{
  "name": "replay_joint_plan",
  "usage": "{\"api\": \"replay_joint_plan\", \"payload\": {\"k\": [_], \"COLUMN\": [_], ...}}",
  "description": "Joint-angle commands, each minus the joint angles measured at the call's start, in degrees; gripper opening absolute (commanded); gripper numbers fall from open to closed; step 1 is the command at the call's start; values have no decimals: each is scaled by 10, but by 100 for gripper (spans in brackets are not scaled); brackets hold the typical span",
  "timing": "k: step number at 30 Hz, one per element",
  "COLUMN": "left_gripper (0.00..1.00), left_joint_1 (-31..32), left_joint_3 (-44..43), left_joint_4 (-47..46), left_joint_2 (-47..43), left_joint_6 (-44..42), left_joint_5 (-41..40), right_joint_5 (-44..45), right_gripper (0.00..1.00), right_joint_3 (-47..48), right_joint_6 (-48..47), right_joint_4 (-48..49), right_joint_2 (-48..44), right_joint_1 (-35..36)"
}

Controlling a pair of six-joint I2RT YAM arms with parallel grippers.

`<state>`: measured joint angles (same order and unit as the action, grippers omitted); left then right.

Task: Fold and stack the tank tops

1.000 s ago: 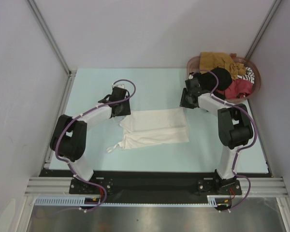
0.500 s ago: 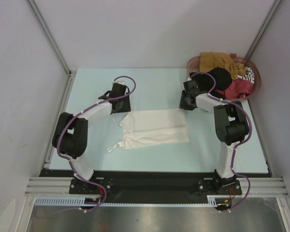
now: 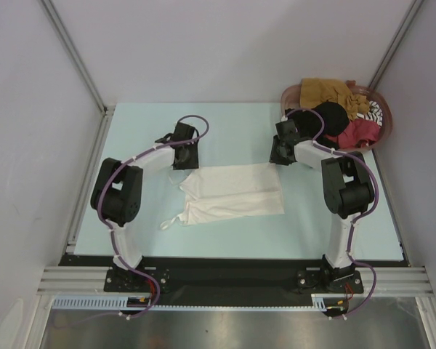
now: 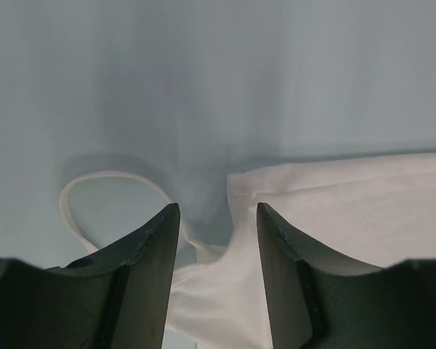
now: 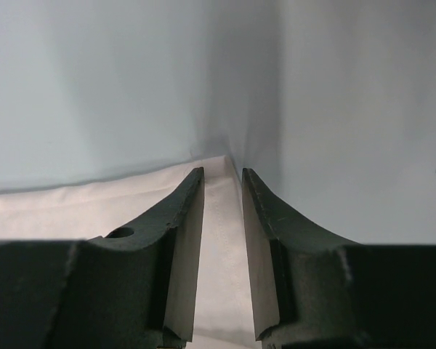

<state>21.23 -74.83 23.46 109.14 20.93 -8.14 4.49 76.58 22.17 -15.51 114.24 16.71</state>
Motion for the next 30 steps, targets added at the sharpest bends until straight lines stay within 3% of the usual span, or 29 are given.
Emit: {"api": "replay_joint_plan", "payload": {"k": [1, 15, 18, 24, 30], "left_gripper": [52, 45, 38, 42, 45], "left_joint_1": [-6, -7, -8, -8, -8], "left_joint_3": [-27, -82, -95, -75, -88], "left_joint_4": [16, 50, 63, 50, 52], "left_joint_2": [6, 52, 42, -7, 5], "left_joint_6": [-16, -17, -23, -9, -13], "left_joint_5": [15, 32, 34, 40, 58], "right_joint_5": [-4, -8, -9, -11, -11], "right_gripper": [32, 30, 30, 29, 30], "right_joint_3": [16, 17, 17, 16, 16], "right_joint_6": [-8, -10, -11, -10, -12], "right_joint_4": [12, 11, 10, 10, 10], "right_joint_2": [9, 12, 11, 9, 8], "right_joint_1": [3, 5, 4, 5, 5]}}
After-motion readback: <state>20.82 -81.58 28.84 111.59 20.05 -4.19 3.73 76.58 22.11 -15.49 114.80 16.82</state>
